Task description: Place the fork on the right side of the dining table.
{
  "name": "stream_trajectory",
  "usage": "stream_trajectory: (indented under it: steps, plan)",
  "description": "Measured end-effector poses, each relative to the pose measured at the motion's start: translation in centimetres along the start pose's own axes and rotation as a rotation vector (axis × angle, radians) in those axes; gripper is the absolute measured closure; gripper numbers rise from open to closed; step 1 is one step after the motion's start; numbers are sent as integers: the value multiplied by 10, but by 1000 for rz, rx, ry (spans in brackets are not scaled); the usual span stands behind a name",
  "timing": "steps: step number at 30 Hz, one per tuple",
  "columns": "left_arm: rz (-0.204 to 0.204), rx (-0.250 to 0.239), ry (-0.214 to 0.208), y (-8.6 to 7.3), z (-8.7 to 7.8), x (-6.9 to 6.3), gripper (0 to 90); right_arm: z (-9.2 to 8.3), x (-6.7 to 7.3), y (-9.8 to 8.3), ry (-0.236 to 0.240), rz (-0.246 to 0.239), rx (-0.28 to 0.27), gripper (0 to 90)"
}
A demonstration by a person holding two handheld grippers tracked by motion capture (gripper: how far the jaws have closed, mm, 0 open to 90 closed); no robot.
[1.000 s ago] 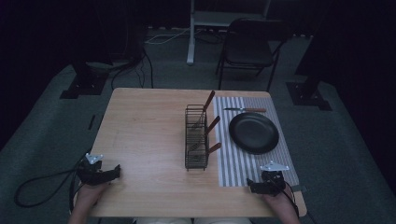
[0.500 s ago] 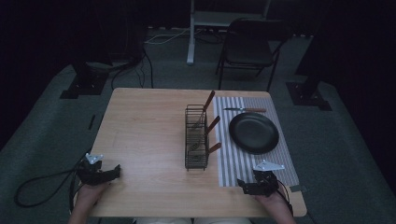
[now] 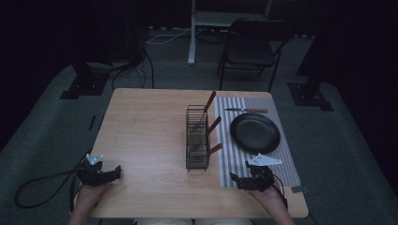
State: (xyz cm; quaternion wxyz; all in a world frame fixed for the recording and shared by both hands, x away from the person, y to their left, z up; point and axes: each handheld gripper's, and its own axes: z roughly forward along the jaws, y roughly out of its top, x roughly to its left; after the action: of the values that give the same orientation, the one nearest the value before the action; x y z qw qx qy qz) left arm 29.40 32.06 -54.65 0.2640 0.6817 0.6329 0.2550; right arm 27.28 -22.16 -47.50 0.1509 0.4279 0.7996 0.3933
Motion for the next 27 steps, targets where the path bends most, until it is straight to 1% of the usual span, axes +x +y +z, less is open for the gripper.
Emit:
stream_trajectory:
  steps: [1, 2, 4, 8, 12, 13, 18, 19, 20, 21, 23, 27]
  plan:
    - [0, 0, 0, 0, 0, 0, 1, 0, 3, 6, 11, 0, -15, 190]
    - [0, 0, 0, 0, 0, 0, 2, 0, 4, 9, 4, -1, -22, 217]
    - [0, 0, 0, 0, 0, 0, 2, 1, 7, 14, 5, 0, -25, 235]
    - [0, 0, 0, 0, 0, 0, 1, 1, 11, 23, 13, -2, -36, 249]
    - [0, 0, 0, 0, 0, 0, 1, -1, 15, 33, 35, -2, -57, 251]
    - [0, 0, 0, 0, 0, 0, 1, -1, 15, 33, 35, -2, -57, 251]
    - [-1, 0, 0, 0, 0, 0, 1, -3, 23, 44, 44, -6, -78, 284]
    - [-1, 0, 0, 0, 0, 0, 2, -4, 24, 46, 48, -6, -85, 293]
    - [0, 0, 0, 0, 0, 0, 2, -4, 26, 48, 47, -9, -91, 320]
    - [0, 0, 0, 0, 0, 0, 2, -4, 28, 50, 44, -10, -96, 323]
    - [-1, 0, 0, 0, 0, 0, 1, -4, 30, 55, 58, -2, -111, 341]
    - [0, 0, 0, 0, 0, 0, 2, -4, 35, 62, 68, -8, -122, 409]
